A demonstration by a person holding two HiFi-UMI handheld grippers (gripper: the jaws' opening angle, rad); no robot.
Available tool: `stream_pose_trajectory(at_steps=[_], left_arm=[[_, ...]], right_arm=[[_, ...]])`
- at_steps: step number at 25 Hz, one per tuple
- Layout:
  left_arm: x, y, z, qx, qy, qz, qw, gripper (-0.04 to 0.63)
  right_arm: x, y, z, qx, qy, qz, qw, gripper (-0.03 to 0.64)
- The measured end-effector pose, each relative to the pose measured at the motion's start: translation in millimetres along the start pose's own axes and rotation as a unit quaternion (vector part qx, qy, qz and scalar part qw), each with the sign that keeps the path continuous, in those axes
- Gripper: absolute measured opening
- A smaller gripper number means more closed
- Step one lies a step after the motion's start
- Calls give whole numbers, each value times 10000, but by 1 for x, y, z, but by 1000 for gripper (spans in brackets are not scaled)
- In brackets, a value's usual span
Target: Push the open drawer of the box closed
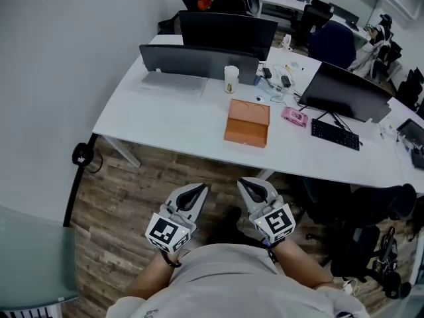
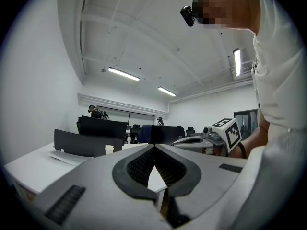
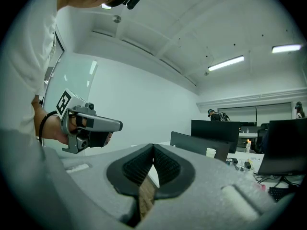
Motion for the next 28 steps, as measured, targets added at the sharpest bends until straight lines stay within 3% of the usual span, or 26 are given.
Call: stream_pose_trajectory(at_steps=[10,28], left_arm=[[-45,21,15,16,169,69,9998,-2],[-187,50,44,99,549,528,9970,-2]], right_arm=[[-17,-42,21,-192,71,148,9997,2],[-41,-158,74,-719,406,670,9943,3]])
Point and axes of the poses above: the fingertips, and each gripper's own axes: x backward along the fingers, y to its left, z out of its underside, the point moved 9 cm from there along x, backward along the fingers, and after that the axes turned 15 degrees about -z, right-handed, at the moved point
